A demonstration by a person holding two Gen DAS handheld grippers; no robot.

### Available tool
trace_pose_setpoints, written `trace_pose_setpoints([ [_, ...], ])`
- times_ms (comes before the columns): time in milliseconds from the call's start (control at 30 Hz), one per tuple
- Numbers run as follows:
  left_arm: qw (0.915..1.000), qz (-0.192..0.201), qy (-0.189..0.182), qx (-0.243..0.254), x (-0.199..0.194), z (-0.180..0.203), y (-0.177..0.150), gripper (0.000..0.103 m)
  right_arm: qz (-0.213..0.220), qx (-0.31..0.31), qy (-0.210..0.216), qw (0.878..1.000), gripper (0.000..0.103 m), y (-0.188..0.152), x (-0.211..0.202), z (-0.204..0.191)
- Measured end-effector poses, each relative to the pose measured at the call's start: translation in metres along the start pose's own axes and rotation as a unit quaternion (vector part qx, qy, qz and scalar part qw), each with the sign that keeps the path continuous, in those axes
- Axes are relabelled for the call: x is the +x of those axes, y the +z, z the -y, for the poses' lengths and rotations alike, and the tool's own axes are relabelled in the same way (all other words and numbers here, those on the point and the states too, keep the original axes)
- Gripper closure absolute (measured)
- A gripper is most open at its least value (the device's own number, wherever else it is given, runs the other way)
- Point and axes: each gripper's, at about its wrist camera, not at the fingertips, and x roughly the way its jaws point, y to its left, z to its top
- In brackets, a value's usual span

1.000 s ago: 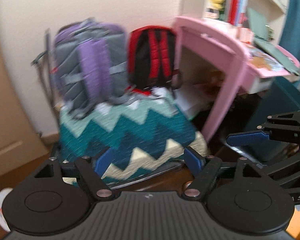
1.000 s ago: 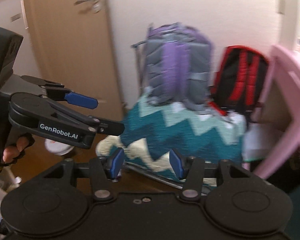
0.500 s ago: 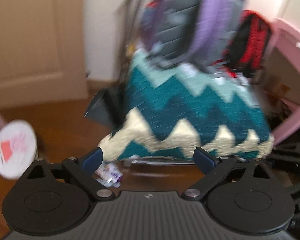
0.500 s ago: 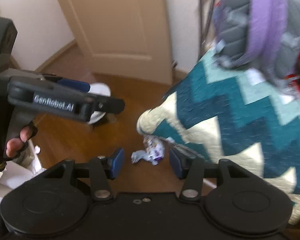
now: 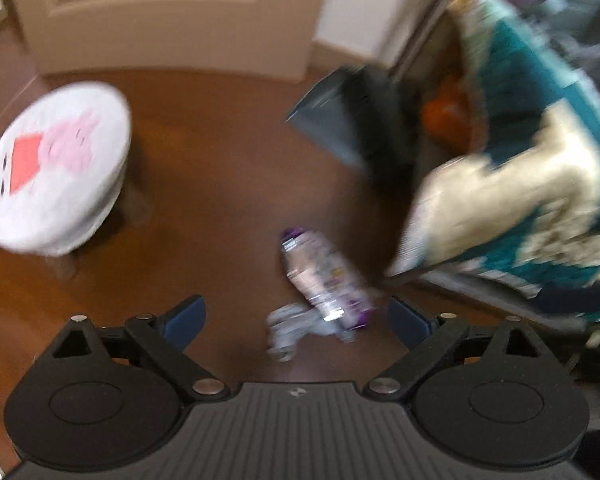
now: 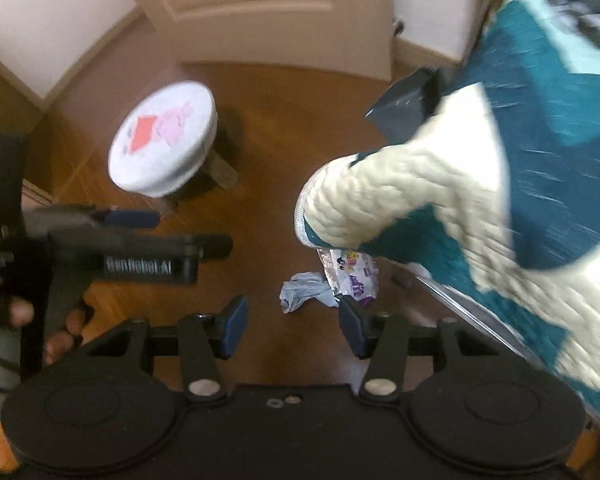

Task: Collect trash
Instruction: 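Move both tools back down toward the tissue and snack bag, then close the right tool on the silver-purple snack bag while the left tool closes on the grey tissue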

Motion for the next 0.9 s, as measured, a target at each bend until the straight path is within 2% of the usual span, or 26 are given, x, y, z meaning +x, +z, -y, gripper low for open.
trace_pose_setpoints([
  [100,0.9993,-0.016,0.027,0.021,0.039,-0.014,-0.018,0.005,-0.017,0.004,-0.003,1.0,0.053,0.013,0.045,0.0],
  [200,0.9979,-0.03,0.039,0.042,0.074,-0.019,-0.035,0.005,-0.034,0.009,-0.01,0.999,0.053,0.021,0.089,-0.003],
  [433,0.9975,-0.036,0.035,0.05,0.134,-0.016,-0.065,0.005,-0.067,0.005,-0.061,0.996,0.053,0.036,0.186,-0.002],
  [600,0.998,-0.045,0.031,0.031,0.172,-0.014,-0.074,0.005,-0.051,-0.022,-0.098,0.994,0.053,0.042,0.236,0.001],
  [900,0.9978,-0.06,0.022,0.019,0.218,-0.015,-0.073,0.006,-0.089,-0.068,-0.148,0.983,0.053,0.053,0.305,0.009],
])
